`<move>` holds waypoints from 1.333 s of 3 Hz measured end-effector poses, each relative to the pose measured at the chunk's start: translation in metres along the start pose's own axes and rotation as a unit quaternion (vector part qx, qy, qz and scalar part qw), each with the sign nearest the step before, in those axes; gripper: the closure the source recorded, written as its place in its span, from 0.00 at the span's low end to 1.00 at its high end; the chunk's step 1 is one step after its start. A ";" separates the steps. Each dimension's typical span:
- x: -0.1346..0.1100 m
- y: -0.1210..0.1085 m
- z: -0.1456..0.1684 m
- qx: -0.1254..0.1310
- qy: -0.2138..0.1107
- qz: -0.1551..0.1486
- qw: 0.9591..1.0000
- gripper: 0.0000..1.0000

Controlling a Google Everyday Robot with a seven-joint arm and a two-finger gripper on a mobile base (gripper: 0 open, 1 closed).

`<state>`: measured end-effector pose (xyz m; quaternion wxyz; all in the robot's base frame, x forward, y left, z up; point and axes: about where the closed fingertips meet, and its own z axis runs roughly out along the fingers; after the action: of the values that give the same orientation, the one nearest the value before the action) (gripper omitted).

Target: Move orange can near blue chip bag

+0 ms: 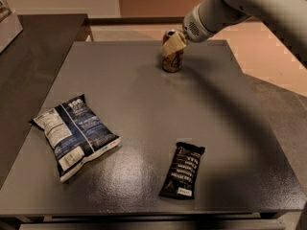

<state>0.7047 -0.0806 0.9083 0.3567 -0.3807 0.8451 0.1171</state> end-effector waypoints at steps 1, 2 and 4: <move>-0.003 0.002 -0.007 -0.002 -0.009 0.000 1.000 0.65; -0.007 0.022 -0.029 -0.012 -0.037 -0.010 0.999 0.88; -0.002 0.115 -0.073 -0.098 -0.041 -0.095 0.990 1.00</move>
Offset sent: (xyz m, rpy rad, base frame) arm -0.0653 0.0073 0.0459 0.1111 -0.0949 0.0772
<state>0.5848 -0.0355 0.9531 0.3617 -0.4875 0.7739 0.1803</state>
